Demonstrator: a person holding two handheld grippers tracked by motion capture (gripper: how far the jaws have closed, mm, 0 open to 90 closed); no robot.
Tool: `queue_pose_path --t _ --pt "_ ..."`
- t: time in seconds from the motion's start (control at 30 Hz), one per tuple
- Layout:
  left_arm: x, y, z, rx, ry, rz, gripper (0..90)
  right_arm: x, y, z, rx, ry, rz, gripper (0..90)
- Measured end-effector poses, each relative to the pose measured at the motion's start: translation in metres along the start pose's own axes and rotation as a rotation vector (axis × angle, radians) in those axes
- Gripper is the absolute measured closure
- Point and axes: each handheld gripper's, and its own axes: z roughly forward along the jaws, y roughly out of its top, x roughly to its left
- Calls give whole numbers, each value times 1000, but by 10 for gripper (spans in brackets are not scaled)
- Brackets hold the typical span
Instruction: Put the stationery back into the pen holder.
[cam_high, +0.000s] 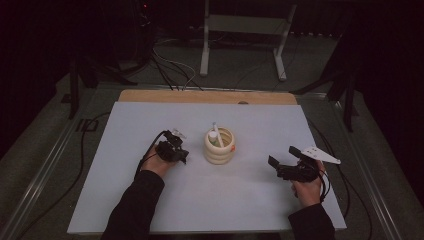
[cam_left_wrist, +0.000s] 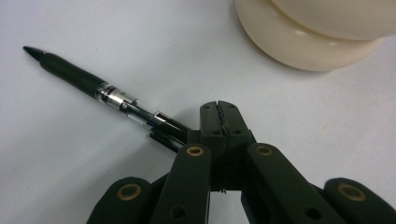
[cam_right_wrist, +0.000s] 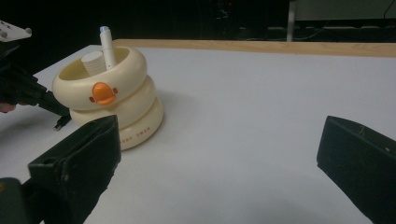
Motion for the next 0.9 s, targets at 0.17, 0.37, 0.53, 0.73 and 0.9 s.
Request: queue_pose_path --t 0.17,0.37,0.53,0.73,0.9 --pt "2 -1 -4 -52 -3 -23 900 0 0 0 0 1 -1 0" --pt "3 -2 -33 -237 48 -33 750 0 0 0 -3 2 1 0" --pt "4 -13 -68 -378 97 -27 604 0 0 0 -6 3 1 0" --pt "2 -33 -93 -454 203 -38 287 1 0 0 -6 6 -4 0" --pt "5 -43 -96 -450 276 -92 92 1 0 0 -7 6 -3 0"
